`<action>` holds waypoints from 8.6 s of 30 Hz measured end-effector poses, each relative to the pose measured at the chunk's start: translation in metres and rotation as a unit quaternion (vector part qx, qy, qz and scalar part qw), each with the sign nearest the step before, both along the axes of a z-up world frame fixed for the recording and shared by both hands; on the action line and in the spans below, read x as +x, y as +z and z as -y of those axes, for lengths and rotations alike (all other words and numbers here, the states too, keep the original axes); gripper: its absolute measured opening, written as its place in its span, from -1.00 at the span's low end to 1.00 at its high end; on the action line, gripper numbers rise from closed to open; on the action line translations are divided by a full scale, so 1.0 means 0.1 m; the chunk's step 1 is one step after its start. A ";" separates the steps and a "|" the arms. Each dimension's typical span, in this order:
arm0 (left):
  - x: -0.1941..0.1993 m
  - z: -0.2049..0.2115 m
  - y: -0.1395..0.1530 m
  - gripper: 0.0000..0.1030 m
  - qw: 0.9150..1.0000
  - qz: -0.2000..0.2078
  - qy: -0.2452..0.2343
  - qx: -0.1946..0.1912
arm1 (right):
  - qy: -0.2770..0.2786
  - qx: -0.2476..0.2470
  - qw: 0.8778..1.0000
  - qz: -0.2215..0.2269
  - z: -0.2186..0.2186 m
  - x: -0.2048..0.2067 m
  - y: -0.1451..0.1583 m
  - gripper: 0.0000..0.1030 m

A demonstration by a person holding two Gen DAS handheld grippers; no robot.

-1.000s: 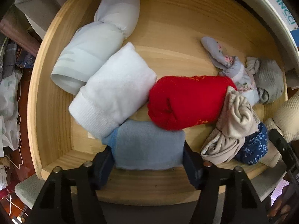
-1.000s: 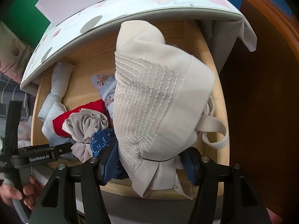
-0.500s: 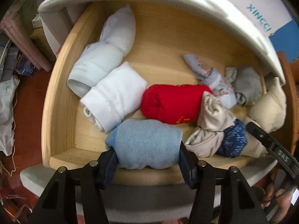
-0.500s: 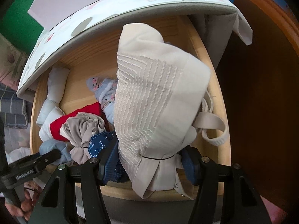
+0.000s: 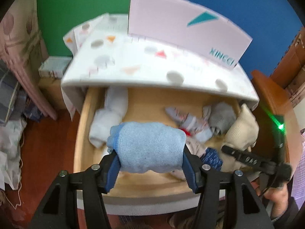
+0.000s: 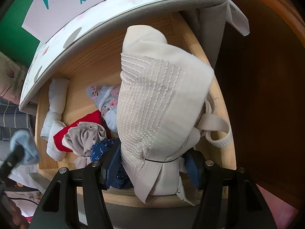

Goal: Take underwear out of drawer
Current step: 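Grasp the light blue rolled sock with the left tool while the right tool holds the beige underwear, then carry the light blue sock into the white box and open the left tool, then carry the beige underwear into the white box with the right tool while the left tool returns to the drawer, then move the right tool back into the drawer toward the navy patterned item, then grasp the navy patterned underwear with the right tool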

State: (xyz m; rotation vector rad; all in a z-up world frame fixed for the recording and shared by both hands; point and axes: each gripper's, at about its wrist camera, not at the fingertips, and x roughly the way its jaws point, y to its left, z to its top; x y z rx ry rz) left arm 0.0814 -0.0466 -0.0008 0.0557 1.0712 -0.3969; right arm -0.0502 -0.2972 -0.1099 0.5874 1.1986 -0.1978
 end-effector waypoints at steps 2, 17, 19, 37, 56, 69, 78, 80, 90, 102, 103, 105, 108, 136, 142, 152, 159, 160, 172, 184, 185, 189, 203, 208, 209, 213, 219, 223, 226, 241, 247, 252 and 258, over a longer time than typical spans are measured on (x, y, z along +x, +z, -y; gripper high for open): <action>0.03 0.02 0.18 0.14 1.000 0.017 -0.003 -0.007 | 0.000 0.000 1.000 0.001 0.00 -0.01 0.00 0.11; 1.25 0.65 1.90 0.14 0.982 0.179 -0.063 -0.026 | 0.005 0.012 1.000 0.008 0.05 -0.03 0.00 0.11; 1.52 0.81 1.92 0.14 0.982 0.173 -0.066 -0.020 | 0.006 0.014 1.000 0.009 0.06 -0.03 0.00 0.11; 2.69 1.24 0.87 0.14 0.997 0.030 -0.005 0.075 | 0.002 0.035 0.999 0.005 0.10 -0.03 -0.01 0.12; 2.20 1.09 0.75 0.14 0.992 0.025 -0.018 0.123 | 0.000 0.042 0.999 0.006 0.13 -0.05 -0.01 0.12; 1.98 0.78 0.74 0.15 0.993 0.007 0.001 0.119 | -0.001 0.041 0.999 0.005 0.12 -0.05 -0.01 0.13; 1.87 0.71 0.77 0.16 0.993 0.006 0.014 0.120 | -0.001 0.040 0.999 0.005 0.11 -0.04 -0.01 0.13; 1.85 0.71 0.78 0.17 0.992 0.007 0.017 0.121 | -0.001 0.039 0.999 0.004 0.11 -0.04 -0.01 0.13; 1.87 0.74 0.81 0.30 0.994 0.017 0.015 0.110 | 0.000 0.039 0.999 0.004 0.11 -0.04 0.00 0.13; 1.84 0.71 1.00 0.38 0.996 0.031 0.005 0.078 | -0.001 0.035 0.999 0.003 0.10 -0.03 -0.01 0.13; 1.85 0.70 1.01 0.38 0.997 0.029 0.007 0.076 | 0.000 0.035 0.999 0.003 0.10 -0.03 -0.01 0.13; 1.85 0.70 1.05 0.38 0.997 0.033 0.009 0.075 | 0.000 0.033 0.999 0.002 0.10 -0.03 -0.01 0.13; 1.85 0.71 1.10 0.40 0.997 0.034 -0.001 0.074 | -0.001 0.032 0.999 0.001 0.10 -0.03 -0.01 0.13; 0.60 0.20 0.99 0.41 0.991 0.101 0.006 0.090 | 0.000 -0.031 0.999 0.034 0.07 -0.06 0.32 0.12; 0.22 -0.01 0.60 0.40 0.988 0.112 0.022 0.108 | 0.013 -0.049 0.997 0.066 0.15 -0.11 0.76 0.11; -0.22 -0.26 -0.07 0.40 0.992 0.073 0.057 0.087 | 0.039 -0.089 0.989 0.109 0.22 -0.06 1.69 0.11; -0.42 -0.27 -0.31 0.40 0.989 0.088 0.040 0.115 | 0.065 -0.115 0.979 0.157 0.16 0.43 2.43 0.11; -0.43 -0.27 -0.32 0.40 0.989 0.085 0.036 0.114 | 0.067 -0.116 0.977 0.163 0.15 0.53 2.52 0.11; -0.28 -0.65 -0.37 0.40 0.986 0.055 0.134 0.077 | 0.098 -0.149 0.973 0.144 0.07 1.72 2.80 0.11; -0.21 -0.87 -0.44 0.40 0.981 0.029 0.182 0.057 | 0.123 -0.153 0.978 0.066 -0.05 2.49 2.11 0.12; -0.21 -0.86 -0.44 0.40 0.981 0.030 0.181 0.058 | 0.124 -0.153 0.979 0.059 -0.06 2.53 2.06 0.12; -0.21 -0.85 -0.44 0.40 0.982 0.028 0.179 0.056 | 0.122 -0.150 0.980 0.036 -0.07 2.63 1.83 0.14; -0.18 -0.83 -0.48 0.40 0.984 0.015 0.170 0.048 | 0.132 -0.145 0.978 0.074 -0.06 2.22 2.16 0.38; -0.16 -0.80 -0.50 0.40 0.985 0.006 0.165 0.048 | 0.178 -0.138 0.972 0.063 -0.23 1.62 2.28 0.38; -0.15 -0.80 -0.51 0.40 0.985 0.002 0.164 0.047 | 0.184 -0.138 0.971 0.057 -0.24 1.53 2.25 0.38; -0.15 -0.81 -0.53 0.40 0.985 -0.006 0.166 0.040 | 0.210 -0.119 0.970 0.008 -0.33 1.11 1.91 0.38; -0.09 -0.88 -0.52 0.40 0.986 -0.022 0.160 0.032 | 0.213 -0.092 0.969 -0.079 -0.40 0.73 1.08 0.31; -0.04 -0.95 -0.46 0.40 0.987 -0.012 0.147 0.056 | 0.213 -0.069 0.968 -0.110 -0.44 0.63 0.65 0.26; 0.01 -1.04 -0.41 0.40 0.988 -0.013 0.144 0.052 | 0.208 -0.043 0.970 -0.121 -0.50 0.61 0.43 0.25; 0.15 -1.04 -0.57 0.40 0.988 -0.044 0.118 0.089 | 0.211 -0.068 0.958 -0.184 -0.59 0.68 -0.24 -0.07; 0.14 -0.89 -0.66 0.41 0.989 -0.055 0.096 0.099 | 0.193 -0.068 0.958 -0.201 -0.35 0.67 -0.32 -0.16; 0.15 -0.77 -0.71 0.40 0.989 -0.067 0.079 0.105 | 0.192 -0.072 0.956 -0.209 -0.22 0.69 -0.35 -0.16; 0.19 -0.62 -0.77 0.41 0.988 -0.081 0.055 0.116 | 0.179 -0.079 0.957 -0.214 -0.11 0.70 -0.41 -0.25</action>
